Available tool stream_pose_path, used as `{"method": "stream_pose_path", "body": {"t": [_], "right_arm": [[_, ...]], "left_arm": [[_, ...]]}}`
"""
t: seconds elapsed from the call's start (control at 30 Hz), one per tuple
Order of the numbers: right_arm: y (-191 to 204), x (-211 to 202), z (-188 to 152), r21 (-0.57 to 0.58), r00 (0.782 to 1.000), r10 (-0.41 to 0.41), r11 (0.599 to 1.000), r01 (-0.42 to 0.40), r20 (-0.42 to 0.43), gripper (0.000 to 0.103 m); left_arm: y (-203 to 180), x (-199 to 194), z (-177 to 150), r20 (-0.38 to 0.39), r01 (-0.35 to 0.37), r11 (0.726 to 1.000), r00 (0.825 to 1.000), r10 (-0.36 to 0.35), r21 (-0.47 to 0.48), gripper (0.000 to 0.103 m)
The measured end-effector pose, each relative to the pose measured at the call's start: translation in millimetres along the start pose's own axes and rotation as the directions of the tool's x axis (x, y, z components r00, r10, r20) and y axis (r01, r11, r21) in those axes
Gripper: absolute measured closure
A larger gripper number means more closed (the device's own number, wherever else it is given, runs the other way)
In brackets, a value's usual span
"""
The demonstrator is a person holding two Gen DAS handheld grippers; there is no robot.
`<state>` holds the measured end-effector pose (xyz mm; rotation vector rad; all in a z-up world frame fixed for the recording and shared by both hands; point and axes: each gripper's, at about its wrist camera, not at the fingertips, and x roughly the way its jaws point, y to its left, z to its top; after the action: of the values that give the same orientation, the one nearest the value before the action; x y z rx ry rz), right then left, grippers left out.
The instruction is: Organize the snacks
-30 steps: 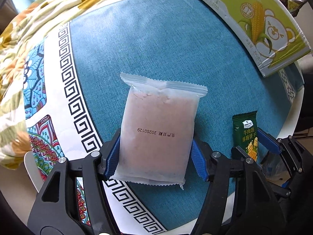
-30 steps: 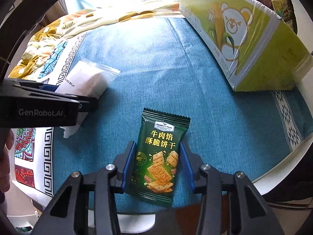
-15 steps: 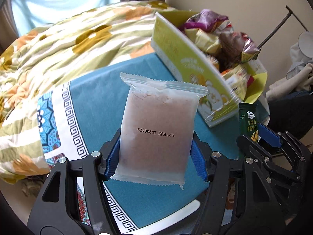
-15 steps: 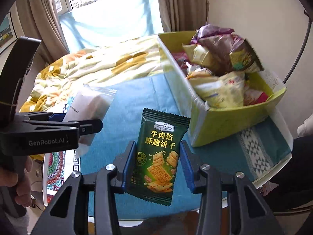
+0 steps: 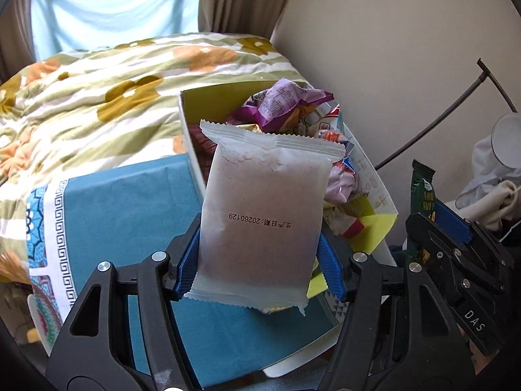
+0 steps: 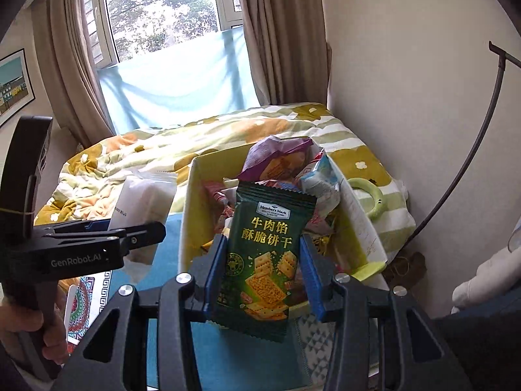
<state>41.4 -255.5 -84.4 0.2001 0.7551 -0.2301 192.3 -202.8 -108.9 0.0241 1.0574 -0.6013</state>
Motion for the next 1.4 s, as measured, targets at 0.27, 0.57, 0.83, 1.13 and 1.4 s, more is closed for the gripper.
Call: {"method": "stream_pose_path", "body": {"t": [0.27,0.57,0.83,1.13,1.4], "right_arm": [[-61,32,19,-0.086,0.993,0.095,0.991,-0.100,-0.064,0.062],[-95,55,13,-0.081,0.975,0.178,0.978,-0.190,-0.130,0.062],[-101,75,20,-0.054,0.963,0.218,0.972,-0.229,-0.157,0.062],[-116,91,8,0.025,0.957,0.239,0.971,-0.238,-0.164,0.004],[-107,66,-3,0.003,0.963,0.222,0.975,-0.224,-0.151,0.004]], "left_arm": [[-23,43,-11,-0.020,-0.098,0.981,0.995,0.096,-0.165,0.011],[-38,28,-39,-0.025,-0.203,0.965,0.979,0.201,-0.165,0.009],[-39,12,-49,-0.011,-0.259,0.951,0.965,0.261,-0.167,0.009],[-32,20,-72,-0.063,-0.301,0.938,0.954,0.295,-0.170,0.008],[-27,-9,-85,-0.013,-0.298,0.941,0.954,0.300,-0.158,0.008]]}}
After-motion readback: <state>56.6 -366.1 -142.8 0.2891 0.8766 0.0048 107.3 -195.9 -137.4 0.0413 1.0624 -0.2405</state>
